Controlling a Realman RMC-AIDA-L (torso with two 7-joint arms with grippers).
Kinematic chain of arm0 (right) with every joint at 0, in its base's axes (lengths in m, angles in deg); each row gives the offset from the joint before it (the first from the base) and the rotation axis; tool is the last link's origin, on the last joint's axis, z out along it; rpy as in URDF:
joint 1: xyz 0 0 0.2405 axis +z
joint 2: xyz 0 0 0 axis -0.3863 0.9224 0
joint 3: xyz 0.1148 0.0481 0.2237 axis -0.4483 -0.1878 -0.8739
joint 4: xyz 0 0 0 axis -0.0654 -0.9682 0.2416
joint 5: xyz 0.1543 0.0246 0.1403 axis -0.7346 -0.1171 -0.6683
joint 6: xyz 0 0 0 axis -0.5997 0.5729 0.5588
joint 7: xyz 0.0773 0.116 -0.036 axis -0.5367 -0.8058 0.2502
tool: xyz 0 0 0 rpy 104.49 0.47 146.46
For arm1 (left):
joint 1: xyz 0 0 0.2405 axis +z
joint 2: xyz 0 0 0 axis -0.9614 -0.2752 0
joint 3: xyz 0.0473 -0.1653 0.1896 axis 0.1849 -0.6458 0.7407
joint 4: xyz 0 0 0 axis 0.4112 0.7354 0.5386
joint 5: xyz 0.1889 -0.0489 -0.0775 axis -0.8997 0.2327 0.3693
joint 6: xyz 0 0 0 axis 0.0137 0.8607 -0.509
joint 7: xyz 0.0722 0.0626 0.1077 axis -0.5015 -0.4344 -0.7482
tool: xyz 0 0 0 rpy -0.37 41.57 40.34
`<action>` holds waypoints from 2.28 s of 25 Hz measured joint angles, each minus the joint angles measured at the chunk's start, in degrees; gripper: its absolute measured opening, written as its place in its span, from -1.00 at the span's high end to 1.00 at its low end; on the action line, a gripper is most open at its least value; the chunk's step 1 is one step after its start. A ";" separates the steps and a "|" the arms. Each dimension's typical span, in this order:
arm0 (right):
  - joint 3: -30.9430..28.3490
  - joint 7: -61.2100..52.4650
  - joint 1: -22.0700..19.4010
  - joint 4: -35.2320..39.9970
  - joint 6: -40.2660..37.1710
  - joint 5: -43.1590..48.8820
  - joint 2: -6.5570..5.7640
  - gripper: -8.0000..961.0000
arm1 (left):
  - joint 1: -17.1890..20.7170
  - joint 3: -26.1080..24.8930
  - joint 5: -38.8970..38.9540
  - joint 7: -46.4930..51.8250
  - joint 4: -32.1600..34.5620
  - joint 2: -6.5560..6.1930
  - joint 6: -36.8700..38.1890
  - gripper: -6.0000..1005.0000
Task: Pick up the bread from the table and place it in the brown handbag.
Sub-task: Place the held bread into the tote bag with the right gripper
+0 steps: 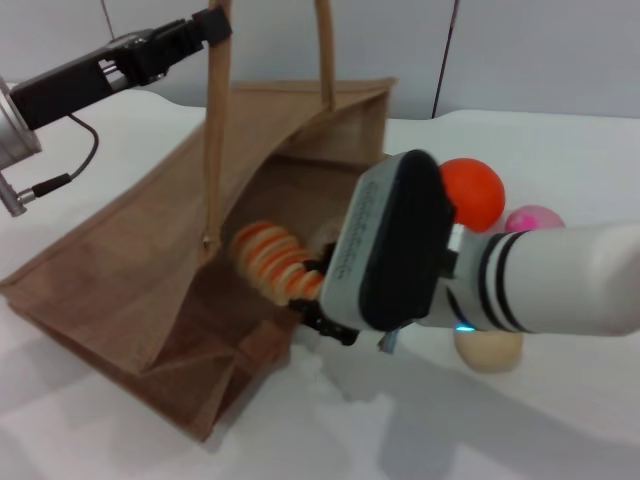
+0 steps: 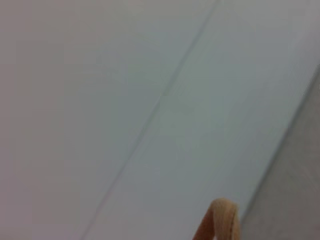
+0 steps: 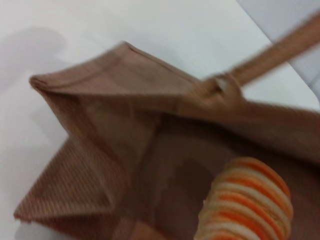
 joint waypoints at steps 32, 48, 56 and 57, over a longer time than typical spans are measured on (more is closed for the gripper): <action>22.98 -0.11 13.87 -24.21 39.65 -4.68 0.68 0.07 | -2.04 0.08 -2.72 0.99 10.29 -2.95 5.95 0.61; 19.33 4.34 -0.19 -13.69 44.99 3.47 -0.22 -0.74 | 3.71 -0.06 3.86 0.23 9.74 -3.93 5.35 0.59; 13.10 4.48 -5.49 -12.52 45.65 3.80 -0.50 -0.85 | 7.27 -0.58 10.78 -2.72 9.93 -3.23 -1.10 0.58; 11.97 4.46 -6.28 -12.66 45.93 3.71 -0.50 -0.85 | 7.82 -0.58 11.89 -3.34 10.00 -2.92 -2.36 0.58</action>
